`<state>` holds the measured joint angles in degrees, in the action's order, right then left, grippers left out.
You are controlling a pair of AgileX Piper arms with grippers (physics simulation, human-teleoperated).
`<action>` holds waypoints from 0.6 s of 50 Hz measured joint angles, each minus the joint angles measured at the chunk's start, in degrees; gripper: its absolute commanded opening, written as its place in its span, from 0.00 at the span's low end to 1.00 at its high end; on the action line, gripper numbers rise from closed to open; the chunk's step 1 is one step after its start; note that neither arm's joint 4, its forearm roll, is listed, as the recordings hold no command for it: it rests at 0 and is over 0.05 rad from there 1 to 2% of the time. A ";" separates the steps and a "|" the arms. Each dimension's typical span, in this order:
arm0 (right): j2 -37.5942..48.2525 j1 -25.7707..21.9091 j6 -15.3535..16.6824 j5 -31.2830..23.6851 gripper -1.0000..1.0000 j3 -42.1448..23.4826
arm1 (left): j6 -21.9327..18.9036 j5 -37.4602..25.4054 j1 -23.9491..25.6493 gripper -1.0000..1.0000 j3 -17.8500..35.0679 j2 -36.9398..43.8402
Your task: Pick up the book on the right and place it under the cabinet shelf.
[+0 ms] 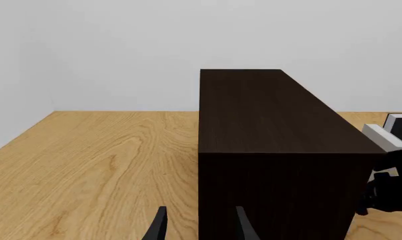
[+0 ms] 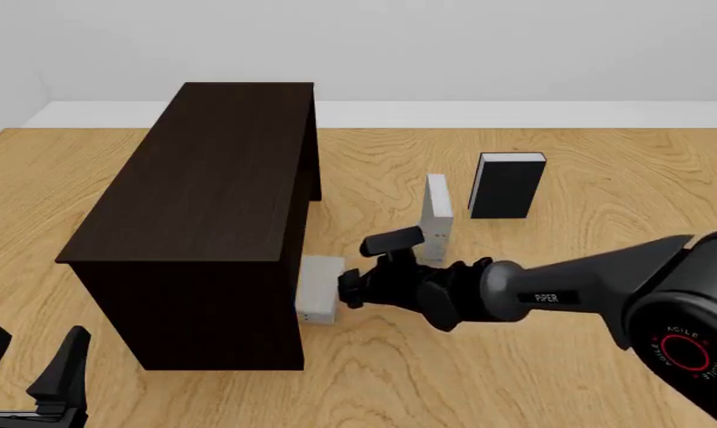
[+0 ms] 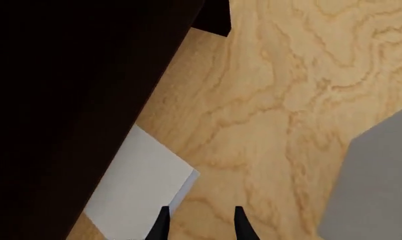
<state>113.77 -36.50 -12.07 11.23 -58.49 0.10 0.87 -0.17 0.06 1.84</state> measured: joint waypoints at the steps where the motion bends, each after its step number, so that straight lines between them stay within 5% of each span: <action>1: 0.13 -0.15 -0.03 -0.09 1.00 -0.23 | 0.00 0.00 0.00 1.00 0.00 0.00; 30: 2.77 -3.86 -0.89 -1.95 1.00 -5.02 | 0.00 0.00 0.00 1.00 0.00 0.00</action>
<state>116.54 -40.36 -12.96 9.28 -63.51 0.10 0.87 -0.17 0.06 1.84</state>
